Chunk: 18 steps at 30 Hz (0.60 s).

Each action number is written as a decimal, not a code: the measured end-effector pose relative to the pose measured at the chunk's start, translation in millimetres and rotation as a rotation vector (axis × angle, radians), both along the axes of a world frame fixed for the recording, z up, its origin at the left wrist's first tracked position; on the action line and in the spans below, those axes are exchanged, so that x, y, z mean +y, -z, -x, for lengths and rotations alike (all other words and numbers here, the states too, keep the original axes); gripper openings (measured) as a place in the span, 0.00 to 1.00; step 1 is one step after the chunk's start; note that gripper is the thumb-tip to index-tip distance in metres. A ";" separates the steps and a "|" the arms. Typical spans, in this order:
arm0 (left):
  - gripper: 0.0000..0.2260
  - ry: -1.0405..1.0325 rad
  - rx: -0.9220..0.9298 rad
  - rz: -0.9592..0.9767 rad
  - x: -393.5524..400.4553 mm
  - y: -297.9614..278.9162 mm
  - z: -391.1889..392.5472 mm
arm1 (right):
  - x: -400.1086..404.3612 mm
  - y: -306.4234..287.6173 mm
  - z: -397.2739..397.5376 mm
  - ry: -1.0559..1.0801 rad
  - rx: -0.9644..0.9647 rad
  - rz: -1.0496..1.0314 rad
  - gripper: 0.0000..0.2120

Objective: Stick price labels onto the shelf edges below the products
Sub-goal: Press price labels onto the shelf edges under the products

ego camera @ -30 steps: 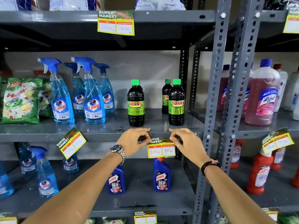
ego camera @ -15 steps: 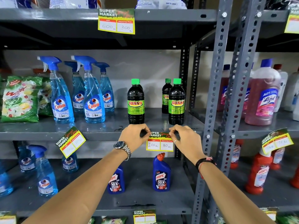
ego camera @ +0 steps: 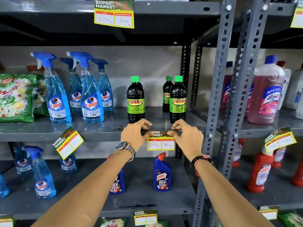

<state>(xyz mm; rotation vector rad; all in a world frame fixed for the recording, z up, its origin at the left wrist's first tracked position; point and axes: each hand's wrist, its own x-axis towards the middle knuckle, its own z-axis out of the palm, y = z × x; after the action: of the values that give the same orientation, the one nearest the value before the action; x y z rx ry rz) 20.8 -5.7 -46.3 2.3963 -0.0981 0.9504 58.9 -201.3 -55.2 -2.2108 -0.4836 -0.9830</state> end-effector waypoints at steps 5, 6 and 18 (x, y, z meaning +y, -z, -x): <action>0.11 0.106 0.019 0.009 11.0 3.9 -2.2 | -8.0 -1.2 -0.7 -0.055 0.041 -0.016 0.09; 0.12 0.132 0.028 0.006 16.3 6.4 -0.9 | -10.4 -2.3 -1.0 -0.070 0.059 -0.012 0.11; 0.10 -0.258 -0.137 -0.028 167.6 10.6 65.8 | 50.3 -14.7 23.0 -0.228 0.017 -0.198 0.12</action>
<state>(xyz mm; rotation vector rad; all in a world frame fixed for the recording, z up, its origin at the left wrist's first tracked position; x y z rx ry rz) -45.0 161.8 -56.9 2.4068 0.1515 1.2386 35.9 -151.0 -40.5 -1.9383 -0.5903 -0.8517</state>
